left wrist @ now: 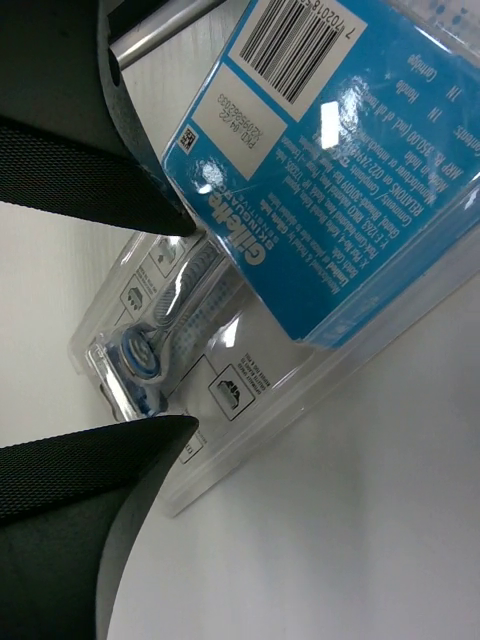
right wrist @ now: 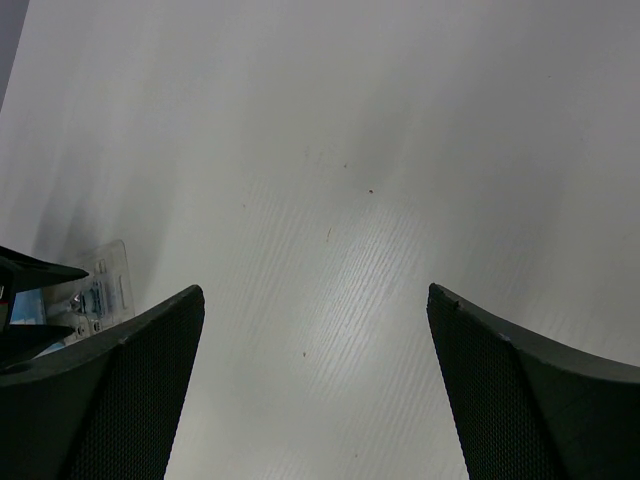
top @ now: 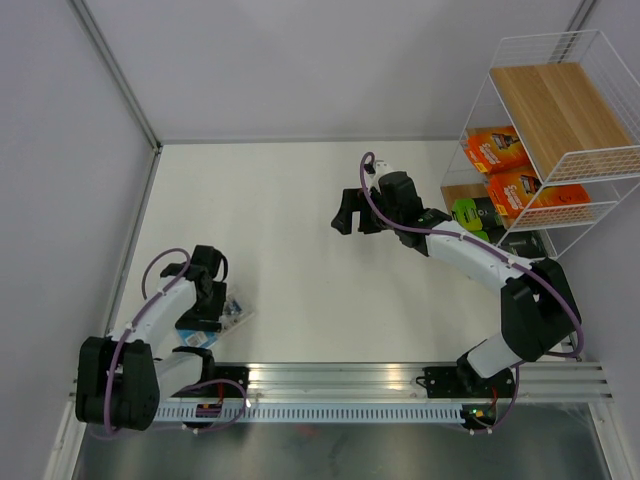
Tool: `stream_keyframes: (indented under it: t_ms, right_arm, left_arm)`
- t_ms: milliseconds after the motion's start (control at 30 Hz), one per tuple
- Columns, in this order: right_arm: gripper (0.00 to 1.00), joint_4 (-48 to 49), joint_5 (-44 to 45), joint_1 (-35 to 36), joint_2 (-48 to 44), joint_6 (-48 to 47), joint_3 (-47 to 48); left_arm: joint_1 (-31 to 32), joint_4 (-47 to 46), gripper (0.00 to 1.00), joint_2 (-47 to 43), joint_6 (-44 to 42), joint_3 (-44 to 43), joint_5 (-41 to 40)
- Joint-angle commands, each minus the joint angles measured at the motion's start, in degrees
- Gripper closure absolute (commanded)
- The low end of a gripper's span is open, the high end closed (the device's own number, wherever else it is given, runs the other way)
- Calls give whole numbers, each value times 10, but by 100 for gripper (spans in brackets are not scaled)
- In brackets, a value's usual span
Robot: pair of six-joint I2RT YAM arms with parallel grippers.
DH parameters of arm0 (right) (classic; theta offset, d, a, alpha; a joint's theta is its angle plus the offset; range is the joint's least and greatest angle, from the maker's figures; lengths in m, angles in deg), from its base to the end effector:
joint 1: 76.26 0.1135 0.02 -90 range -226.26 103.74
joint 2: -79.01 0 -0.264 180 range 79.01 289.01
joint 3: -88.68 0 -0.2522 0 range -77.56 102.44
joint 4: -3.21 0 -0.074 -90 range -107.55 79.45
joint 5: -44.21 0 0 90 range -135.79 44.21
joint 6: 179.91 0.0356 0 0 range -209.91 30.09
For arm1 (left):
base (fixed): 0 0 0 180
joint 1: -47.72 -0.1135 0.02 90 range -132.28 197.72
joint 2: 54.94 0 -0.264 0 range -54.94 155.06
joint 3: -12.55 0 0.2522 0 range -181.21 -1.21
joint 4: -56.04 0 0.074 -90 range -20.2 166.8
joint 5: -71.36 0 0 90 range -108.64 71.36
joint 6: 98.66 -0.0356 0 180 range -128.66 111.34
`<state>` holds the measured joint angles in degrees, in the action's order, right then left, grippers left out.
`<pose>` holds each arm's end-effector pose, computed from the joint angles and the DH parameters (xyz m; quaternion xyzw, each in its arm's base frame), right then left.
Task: Place and organize the shaving razors onto the shelf
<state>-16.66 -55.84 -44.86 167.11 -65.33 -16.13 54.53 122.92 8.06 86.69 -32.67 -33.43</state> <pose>0.2944 0.1870 0.2620 -0.0939 0.8705 0.2918 0.3851 0.1504 -0.0088 0.1638 -0.6958 0.7051 0.0448 0.1291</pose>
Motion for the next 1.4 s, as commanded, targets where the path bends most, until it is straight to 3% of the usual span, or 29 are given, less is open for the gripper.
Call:
stream_keyframes:
  t_ms: [0,133,233,300,400,433,500,733,1067,1367]
  right_arm:
    - [2,0,10,2,-3,-11,20]
    - [2,-7,16,1,-10,-14,18]
    - [2,-9,26,2,-18,-15,10]
    - [2,-9,28,1,-20,-16,8]
    - [2,-10,34,1,-21,-16,8]
    - [2,-10,35,2,-21,-16,8]
    - [2,-13,38,2,-22,-13,9]
    - [2,-22,63,1,-26,-6,8]
    - [2,-32,88,1,-32,21,12]
    - [2,-71,159,-7,-86,40,40]
  left_arm:
    - [-3,-6,23,29,33,0,-8]
    - [-3,-45,34,39,27,2,-18]
    - [-3,-60,56,43,25,2,-23]
    - [-3,-63,58,52,18,-7,-24]
    - [-3,-71,71,81,-12,-20,-15]
    - [-3,-77,81,91,-33,-23,-11]
    - [-3,-106,90,97,-64,-30,-1]
    - [6,-167,98,136,-275,-96,-2]
    - [97,-199,98,114,-438,-175,-2]
    - [168,-399,98,54,-598,-197,117]
